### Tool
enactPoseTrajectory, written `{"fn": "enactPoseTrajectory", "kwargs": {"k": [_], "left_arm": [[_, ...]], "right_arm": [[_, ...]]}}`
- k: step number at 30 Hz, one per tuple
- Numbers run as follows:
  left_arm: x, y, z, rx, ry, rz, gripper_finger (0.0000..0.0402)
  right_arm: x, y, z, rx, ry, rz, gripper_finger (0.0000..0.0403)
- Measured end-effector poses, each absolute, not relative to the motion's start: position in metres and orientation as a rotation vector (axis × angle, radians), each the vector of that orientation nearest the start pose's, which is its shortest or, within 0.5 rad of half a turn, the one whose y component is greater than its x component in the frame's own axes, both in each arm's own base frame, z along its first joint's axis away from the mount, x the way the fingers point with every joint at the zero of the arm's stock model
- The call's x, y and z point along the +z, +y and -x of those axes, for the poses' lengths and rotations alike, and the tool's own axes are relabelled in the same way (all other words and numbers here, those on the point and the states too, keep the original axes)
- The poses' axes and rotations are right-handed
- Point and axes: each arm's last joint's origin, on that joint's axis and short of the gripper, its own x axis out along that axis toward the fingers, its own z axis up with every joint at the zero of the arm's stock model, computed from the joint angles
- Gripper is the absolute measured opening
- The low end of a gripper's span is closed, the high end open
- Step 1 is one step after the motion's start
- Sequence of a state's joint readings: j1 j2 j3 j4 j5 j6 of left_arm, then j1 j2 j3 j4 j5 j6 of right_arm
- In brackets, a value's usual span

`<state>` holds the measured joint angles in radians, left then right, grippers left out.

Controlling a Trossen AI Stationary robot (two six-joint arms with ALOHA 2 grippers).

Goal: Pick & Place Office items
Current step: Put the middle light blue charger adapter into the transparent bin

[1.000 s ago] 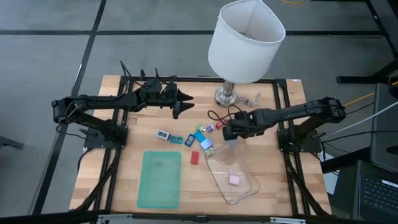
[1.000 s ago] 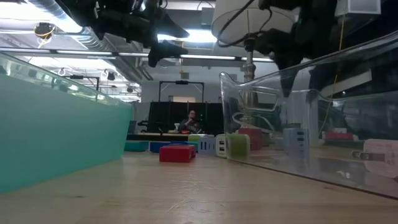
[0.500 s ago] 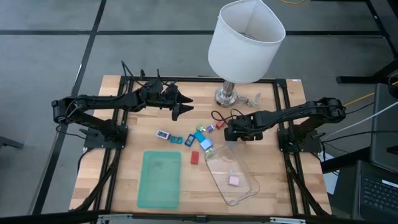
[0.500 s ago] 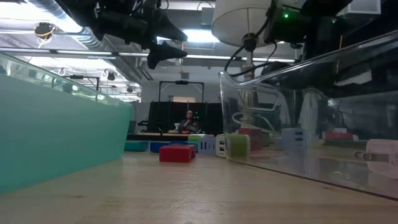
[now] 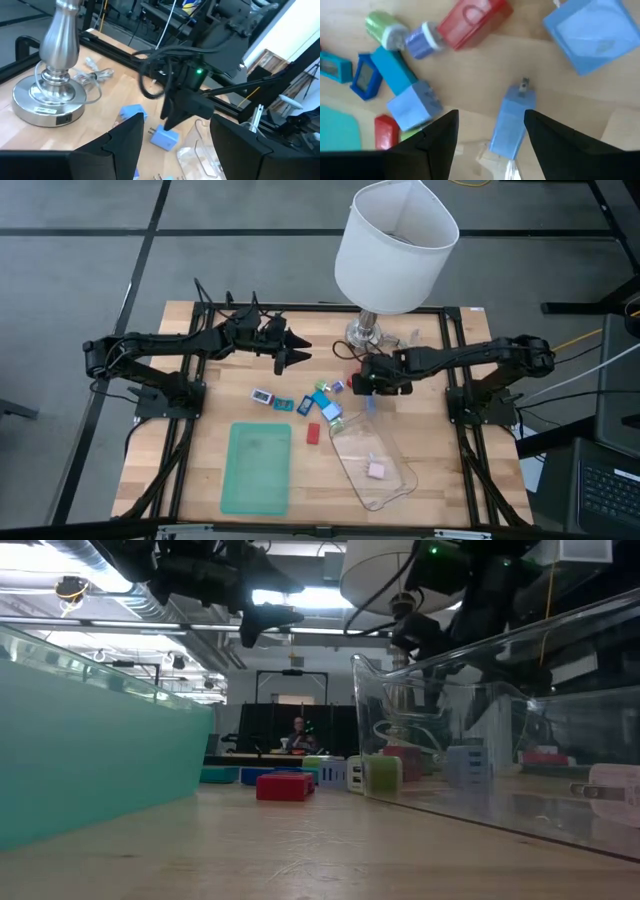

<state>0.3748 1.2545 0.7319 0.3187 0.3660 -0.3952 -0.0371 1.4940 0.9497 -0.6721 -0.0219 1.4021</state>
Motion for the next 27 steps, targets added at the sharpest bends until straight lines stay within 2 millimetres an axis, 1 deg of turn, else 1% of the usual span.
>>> {"fn": "enactPoseTrajectory", "kwargs": {"k": [3, 7, 11, 19, 23, 27], "left_arm": [[0.264, 0.090, -0.258, 0.045, 0.193, 0.466, 0.0223], [0.264, 0.090, -0.258, 0.044, 0.200, 0.467, 0.0223], [0.262, 0.090, -0.257, 0.040, 0.216, 0.466, 0.0223], [0.261, 0.090, -0.257, 0.041, 0.230, 0.462, 0.0223], [0.261, 0.090, -0.257, 0.038, 0.232, 0.462, 0.0223], [0.261, 0.090, -0.257, 0.038, 0.232, 0.462, 0.0223]], "right_arm": [[0.199, -0.012, -0.272, -0.866, 1.010, -1.256, 0.0238], [0.191, -0.012, -0.267, -0.889, 1.042, -1.268, 0.0238], [0.182, -0.011, -0.265, -0.905, 1.083, -1.280, 0.0238], [0.164, -0.011, -0.279, -0.861, 1.102, -1.294, 0.0238], [0.155, -0.011, -0.282, -0.873, 1.134, -1.293, 0.0238], [0.150, -0.011, -0.284, -0.880, 1.150, -1.287, 0.0236]]}}
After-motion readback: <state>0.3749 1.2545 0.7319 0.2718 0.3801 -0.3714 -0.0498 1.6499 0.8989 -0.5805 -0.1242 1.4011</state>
